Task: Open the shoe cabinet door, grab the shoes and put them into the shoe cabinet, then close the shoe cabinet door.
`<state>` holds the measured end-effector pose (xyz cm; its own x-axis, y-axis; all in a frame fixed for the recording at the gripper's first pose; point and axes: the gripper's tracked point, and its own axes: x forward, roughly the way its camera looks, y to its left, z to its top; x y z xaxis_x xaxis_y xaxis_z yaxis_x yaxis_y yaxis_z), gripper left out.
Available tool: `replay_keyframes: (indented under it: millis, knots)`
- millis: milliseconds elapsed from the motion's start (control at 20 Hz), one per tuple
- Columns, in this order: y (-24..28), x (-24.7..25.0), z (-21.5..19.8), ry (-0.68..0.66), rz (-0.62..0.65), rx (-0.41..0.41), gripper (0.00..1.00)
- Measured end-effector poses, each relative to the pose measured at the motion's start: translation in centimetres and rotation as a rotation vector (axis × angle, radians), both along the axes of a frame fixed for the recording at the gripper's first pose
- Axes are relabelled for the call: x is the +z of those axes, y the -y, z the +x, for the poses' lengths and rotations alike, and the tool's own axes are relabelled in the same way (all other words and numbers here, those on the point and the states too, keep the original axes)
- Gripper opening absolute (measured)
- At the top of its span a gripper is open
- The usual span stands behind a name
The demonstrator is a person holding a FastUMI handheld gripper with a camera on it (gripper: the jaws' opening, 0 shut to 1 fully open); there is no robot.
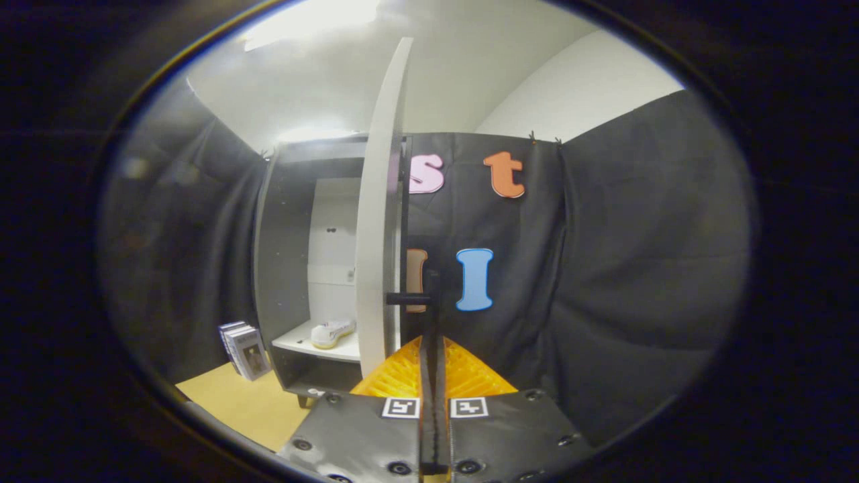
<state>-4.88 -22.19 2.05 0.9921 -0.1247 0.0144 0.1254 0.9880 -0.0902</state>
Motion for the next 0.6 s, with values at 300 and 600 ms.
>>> replay_keyframes:
  millis: [300,600]
  knots:
    - [0.8,0.7,-1.9,-0.001,-0.007,-0.041,0.02]
    - [0.2,1.4,-4.6,-0.025,-0.058,-0.088,0.02]
